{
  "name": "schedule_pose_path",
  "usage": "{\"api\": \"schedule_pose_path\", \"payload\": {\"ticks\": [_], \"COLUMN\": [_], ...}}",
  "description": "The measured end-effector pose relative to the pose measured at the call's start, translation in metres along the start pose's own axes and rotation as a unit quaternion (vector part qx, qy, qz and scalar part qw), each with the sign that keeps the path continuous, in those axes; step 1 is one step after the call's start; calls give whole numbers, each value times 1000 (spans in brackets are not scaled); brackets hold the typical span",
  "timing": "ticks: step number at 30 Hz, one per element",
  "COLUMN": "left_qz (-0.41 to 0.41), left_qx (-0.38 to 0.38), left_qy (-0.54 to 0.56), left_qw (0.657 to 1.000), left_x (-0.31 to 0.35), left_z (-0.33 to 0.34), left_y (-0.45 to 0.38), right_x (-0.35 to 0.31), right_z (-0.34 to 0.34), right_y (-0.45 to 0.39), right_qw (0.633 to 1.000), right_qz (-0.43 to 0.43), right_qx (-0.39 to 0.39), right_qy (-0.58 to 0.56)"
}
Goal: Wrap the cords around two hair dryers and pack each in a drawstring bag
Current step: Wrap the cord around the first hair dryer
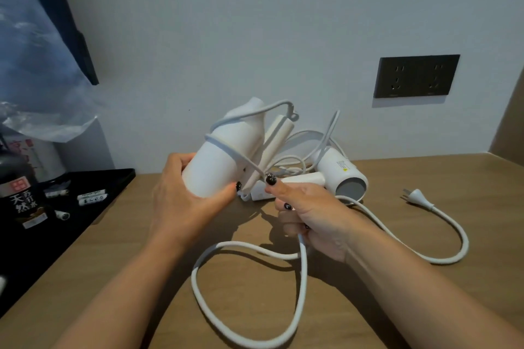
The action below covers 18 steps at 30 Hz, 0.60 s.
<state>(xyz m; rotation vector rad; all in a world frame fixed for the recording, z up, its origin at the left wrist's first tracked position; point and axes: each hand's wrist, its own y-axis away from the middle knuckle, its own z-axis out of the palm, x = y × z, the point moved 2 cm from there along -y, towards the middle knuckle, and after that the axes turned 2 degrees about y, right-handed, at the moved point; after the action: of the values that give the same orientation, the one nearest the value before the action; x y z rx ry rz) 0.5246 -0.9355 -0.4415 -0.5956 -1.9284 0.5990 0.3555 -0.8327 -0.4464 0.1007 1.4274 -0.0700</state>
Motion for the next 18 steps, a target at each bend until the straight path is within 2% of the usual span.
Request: {"api": "schedule_pose_path", "payload": {"ticks": [4,9,15,18], "left_qz": [88,211,258,272], "left_qx": [-12,-19,-13,12], "left_qy": [-33,-108,-142,-135], "left_qw": [996,971,956,953], "left_x": [3,15,34,38], "left_z": [7,11,16,18], "left_y": [6,12,24,26], "right_x": [3,-3,1,2], "right_z": [0,0,-1,0], "right_y": [-1,3,0,0], "right_qw": [999,992,996,999], "right_qz": [2,-6,-7,-26], "right_qx": [9,22,60,42], "right_qy": [53,122,66,19]}}
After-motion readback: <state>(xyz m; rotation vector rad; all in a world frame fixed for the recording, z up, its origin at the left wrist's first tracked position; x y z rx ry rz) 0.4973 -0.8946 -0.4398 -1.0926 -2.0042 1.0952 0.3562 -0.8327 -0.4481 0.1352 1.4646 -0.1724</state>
